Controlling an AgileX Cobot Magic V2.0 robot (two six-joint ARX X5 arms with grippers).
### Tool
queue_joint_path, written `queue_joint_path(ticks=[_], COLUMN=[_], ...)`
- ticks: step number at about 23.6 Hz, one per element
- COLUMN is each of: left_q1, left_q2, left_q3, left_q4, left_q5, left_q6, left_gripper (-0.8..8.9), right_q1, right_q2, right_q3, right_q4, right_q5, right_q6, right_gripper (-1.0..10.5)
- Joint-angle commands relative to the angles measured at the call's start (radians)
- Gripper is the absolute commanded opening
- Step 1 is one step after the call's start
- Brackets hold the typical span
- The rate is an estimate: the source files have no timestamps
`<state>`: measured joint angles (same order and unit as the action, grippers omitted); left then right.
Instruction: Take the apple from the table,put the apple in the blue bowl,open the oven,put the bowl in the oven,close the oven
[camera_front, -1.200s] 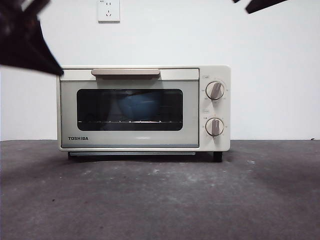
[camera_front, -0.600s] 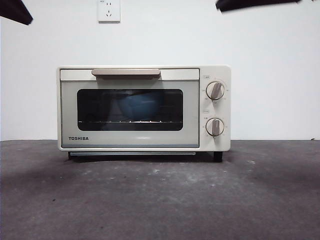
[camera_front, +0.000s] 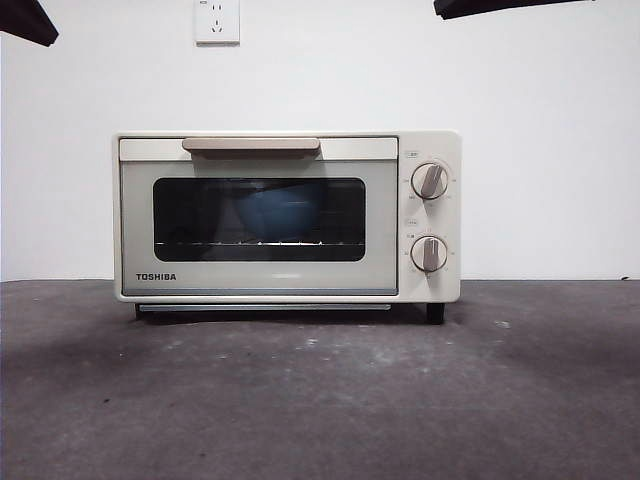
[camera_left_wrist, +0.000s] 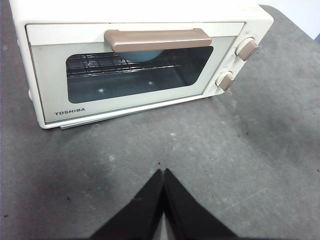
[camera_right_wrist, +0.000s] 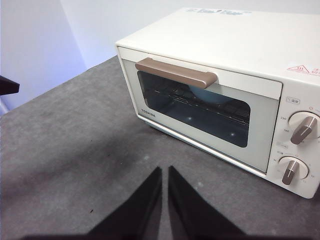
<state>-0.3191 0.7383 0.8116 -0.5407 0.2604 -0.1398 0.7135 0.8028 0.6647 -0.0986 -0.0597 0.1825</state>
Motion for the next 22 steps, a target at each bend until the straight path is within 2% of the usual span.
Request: queue_joint_path(ticks=[1, 12, 15, 18, 22], left_q1=[-0.004, -0.004, 0.003, 0.047, 0.14], left_q2=[0.005, 0.006, 0.006, -0.021, -0.091], left_q3=[0.015, 0.015, 0.014, 0.01, -0.03], left_q4=[0.01, 0.01, 0.047, 0.135, 0.261], left_q5=[-0.002, -0.002, -0.014, -0.121, -0.134], left_q6=[0.016, 0.023, 0.105, 0.139, 0.202], left_gripper=[0.07, 0.07, 0.07, 0.07, 0.07], right_q1=[0.01, 0.01, 0.011, 0.011, 0.01], right_q2=[0.005, 0.005, 0.005, 0.005, 0.005], right_q3=[0.009, 0.009, 0.009, 0.009, 0.009], right_q4=[0.011, 0.011, 0.011, 0.012, 0.013], right_q5=[0.009, 0.008, 0.008, 0.008, 0.008], right_q6=[-0.01, -0.01, -0.01, -0.01, -0.01], right_gripper=[0.0, 0.0, 0.0, 0.0, 0.0])
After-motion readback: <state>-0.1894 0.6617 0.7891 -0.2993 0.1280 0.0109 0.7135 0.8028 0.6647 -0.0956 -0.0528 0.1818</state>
